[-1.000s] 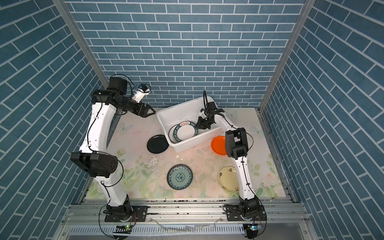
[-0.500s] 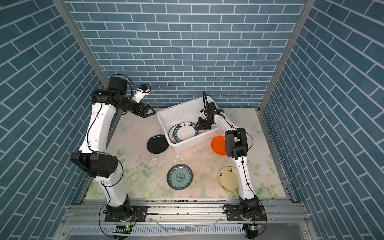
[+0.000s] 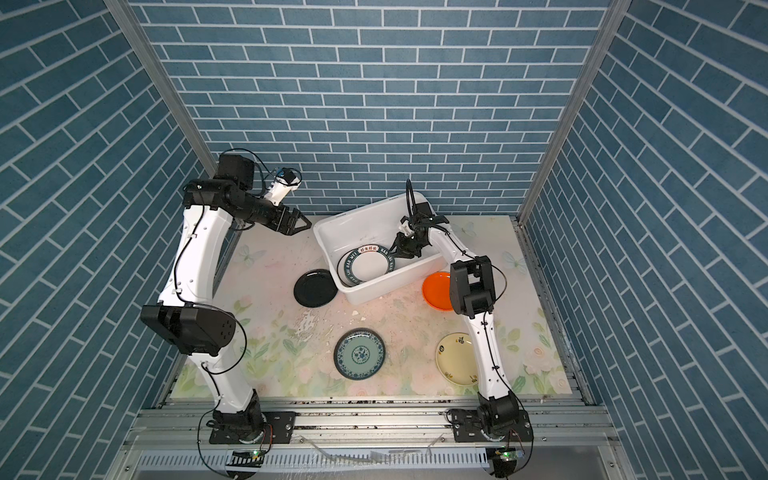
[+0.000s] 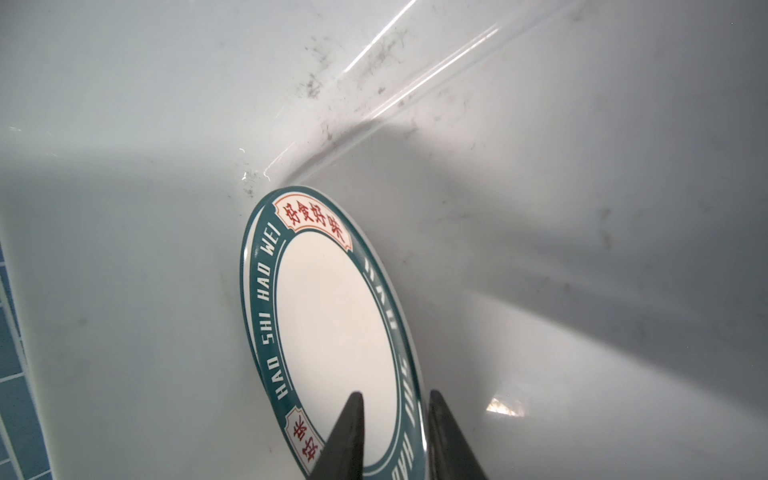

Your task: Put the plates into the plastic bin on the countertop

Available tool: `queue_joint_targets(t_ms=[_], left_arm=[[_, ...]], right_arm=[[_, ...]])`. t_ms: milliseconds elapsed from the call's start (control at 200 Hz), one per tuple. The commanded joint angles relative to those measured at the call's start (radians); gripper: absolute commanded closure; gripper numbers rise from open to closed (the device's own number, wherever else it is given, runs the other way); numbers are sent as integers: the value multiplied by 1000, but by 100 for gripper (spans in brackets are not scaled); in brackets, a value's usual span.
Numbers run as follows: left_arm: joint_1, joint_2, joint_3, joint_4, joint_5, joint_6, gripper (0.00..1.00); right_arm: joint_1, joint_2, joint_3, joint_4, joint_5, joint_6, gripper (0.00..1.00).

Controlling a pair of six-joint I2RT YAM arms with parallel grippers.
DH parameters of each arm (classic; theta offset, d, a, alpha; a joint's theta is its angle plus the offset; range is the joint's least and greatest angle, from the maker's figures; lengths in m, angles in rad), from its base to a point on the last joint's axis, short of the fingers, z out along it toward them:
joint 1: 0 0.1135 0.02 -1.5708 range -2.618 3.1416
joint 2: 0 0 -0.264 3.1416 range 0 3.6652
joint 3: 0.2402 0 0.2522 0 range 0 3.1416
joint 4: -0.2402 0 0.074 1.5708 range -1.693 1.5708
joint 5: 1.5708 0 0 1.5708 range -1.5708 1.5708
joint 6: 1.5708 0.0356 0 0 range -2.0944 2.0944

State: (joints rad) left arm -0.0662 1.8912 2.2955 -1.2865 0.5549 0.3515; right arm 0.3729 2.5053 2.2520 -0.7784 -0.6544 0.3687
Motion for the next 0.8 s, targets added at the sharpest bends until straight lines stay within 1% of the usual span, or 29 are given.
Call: queue_joint_targets(t_ms=[0, 195, 235, 305, 475, 650, 795], left_arm=[[-7, -14, -3, -16, 18, 4, 13], [-6, -12, -3, -16, 21, 4, 13], [-7, -12, -3, -14, 20, 3, 13], [-7, -12, -3, -16, 19, 3, 13], [-7, -15, -8, -16, 19, 3, 13], [-6, -14, -12, -16, 16, 2, 13], [-7, -11, -10, -16, 17, 3, 13]], right_arm=[[5, 25, 28, -26, 1, -23, 72], [4, 23, 32, -30, 6, -22, 72], [5, 21, 30, -29, 9, -22, 73], [4, 13, 22, -27, 29, -22, 79], [5, 1, 11, -19, 38, -24, 79], [4, 11, 11, -18, 26, -14, 85], [4, 20, 13, -12, 11, -4, 88]])
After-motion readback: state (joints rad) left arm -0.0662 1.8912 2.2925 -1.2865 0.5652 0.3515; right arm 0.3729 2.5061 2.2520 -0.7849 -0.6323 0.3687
